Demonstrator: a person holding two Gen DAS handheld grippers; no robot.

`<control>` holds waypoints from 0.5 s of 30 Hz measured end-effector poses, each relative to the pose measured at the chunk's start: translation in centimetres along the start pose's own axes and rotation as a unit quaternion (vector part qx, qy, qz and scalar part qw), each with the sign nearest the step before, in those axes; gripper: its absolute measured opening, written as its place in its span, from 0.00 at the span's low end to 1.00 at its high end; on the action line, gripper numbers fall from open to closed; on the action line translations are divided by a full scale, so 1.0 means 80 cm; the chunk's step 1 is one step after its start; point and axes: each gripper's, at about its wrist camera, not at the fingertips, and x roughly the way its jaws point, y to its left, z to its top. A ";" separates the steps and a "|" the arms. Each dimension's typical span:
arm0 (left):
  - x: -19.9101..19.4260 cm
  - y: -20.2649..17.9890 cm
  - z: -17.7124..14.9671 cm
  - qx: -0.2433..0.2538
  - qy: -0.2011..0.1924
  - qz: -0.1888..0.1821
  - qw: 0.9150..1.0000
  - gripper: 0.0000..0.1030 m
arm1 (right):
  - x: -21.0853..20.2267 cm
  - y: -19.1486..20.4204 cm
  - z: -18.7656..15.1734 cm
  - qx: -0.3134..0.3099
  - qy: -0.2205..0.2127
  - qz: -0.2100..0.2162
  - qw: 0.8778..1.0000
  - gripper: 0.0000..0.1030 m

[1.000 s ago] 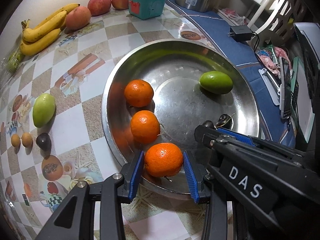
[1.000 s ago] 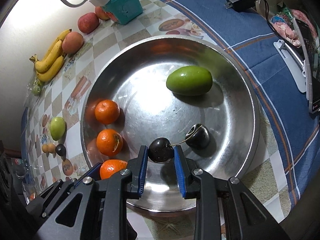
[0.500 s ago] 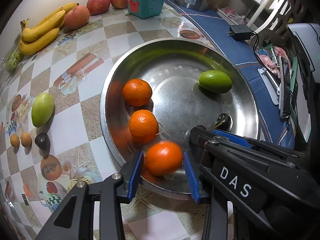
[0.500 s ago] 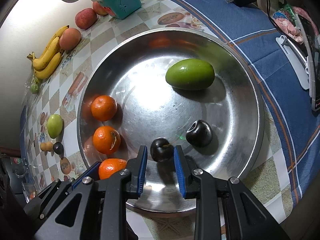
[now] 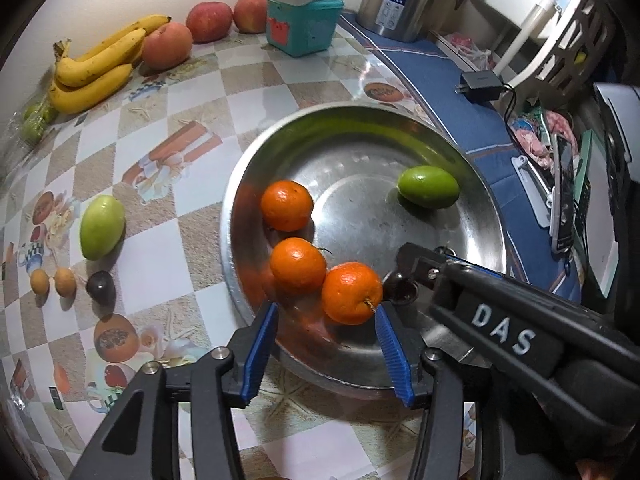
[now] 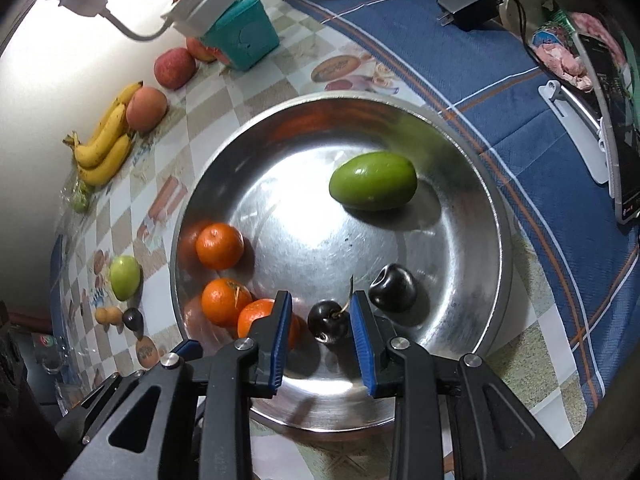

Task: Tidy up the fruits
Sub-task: 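Open both tools to release the orange and plum in the basin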

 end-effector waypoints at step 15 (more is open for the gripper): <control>-0.016 0.041 0.007 -0.063 -0.010 0.010 0.998 0.54 | -0.007 -0.004 0.001 0.008 -0.009 0.003 1.000 0.30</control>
